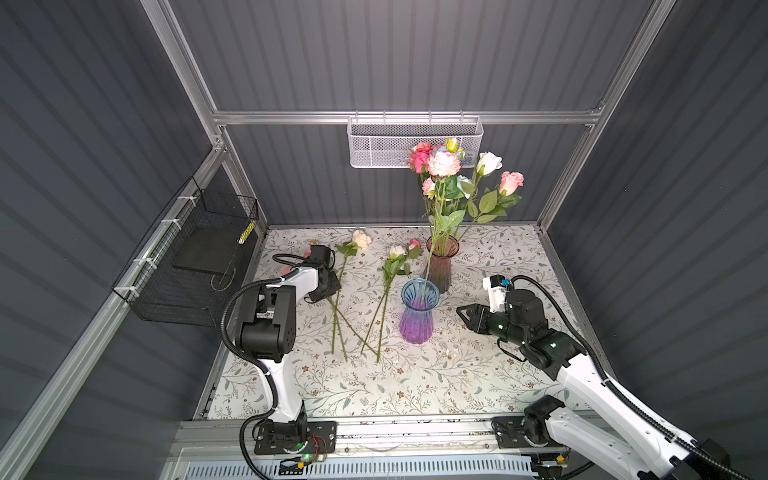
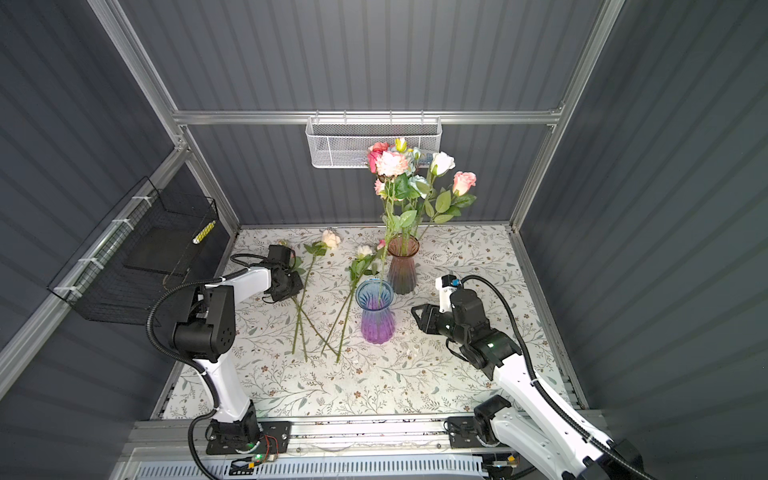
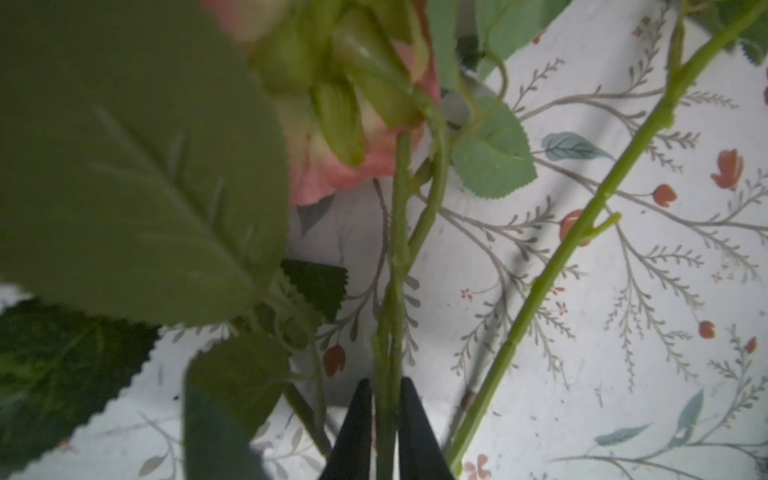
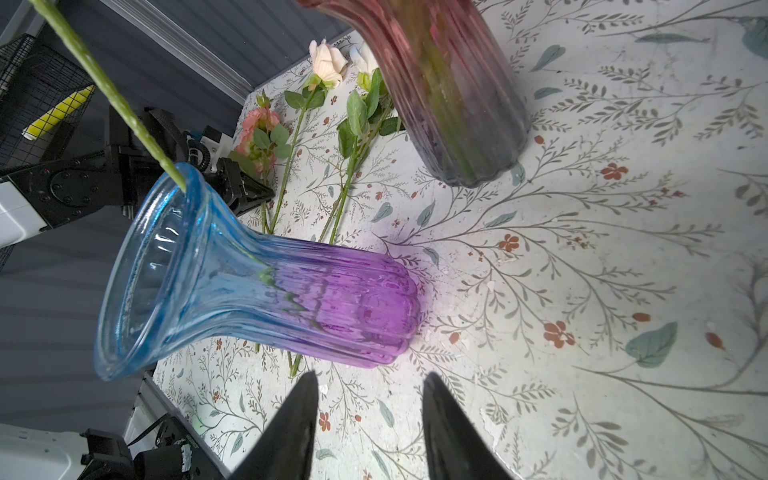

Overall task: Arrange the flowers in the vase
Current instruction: 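Grasp another pink rose stem in the pile with the left gripper and lift it, then carry the pink rose over the blue-purple vase and lower its stem inside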

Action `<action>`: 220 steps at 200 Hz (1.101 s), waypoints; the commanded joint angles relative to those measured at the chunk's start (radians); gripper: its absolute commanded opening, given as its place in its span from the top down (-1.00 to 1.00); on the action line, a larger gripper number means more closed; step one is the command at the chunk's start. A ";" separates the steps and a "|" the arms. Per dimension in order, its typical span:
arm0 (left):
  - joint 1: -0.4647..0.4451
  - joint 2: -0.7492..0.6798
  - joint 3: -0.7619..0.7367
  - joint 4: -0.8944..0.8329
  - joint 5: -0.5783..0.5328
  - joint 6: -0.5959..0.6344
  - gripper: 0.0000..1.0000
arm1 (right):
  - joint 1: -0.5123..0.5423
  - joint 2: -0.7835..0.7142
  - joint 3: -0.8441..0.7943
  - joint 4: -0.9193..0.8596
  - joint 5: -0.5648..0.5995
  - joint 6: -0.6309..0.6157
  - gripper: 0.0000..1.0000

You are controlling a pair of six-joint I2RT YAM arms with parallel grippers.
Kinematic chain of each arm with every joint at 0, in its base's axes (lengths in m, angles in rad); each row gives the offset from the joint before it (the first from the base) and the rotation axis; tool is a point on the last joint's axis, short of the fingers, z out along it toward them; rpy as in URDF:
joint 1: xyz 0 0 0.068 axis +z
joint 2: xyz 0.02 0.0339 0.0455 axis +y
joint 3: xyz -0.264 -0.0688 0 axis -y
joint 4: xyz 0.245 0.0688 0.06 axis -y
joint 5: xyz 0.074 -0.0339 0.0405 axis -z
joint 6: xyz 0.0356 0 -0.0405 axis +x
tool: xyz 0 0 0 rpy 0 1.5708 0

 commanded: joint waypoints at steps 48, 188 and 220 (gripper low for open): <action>-0.003 -0.061 0.024 -0.007 0.090 -0.008 1.00 | 0.003 -0.006 -0.001 0.007 0.002 0.002 0.13; -0.196 -0.870 -0.269 0.454 0.327 0.172 1.00 | 0.142 -0.247 -0.119 0.416 -0.084 -0.161 -0.34; -0.231 -0.926 -0.219 0.491 0.438 0.181 1.00 | 0.143 -0.228 -0.113 0.434 -0.125 -0.152 -0.58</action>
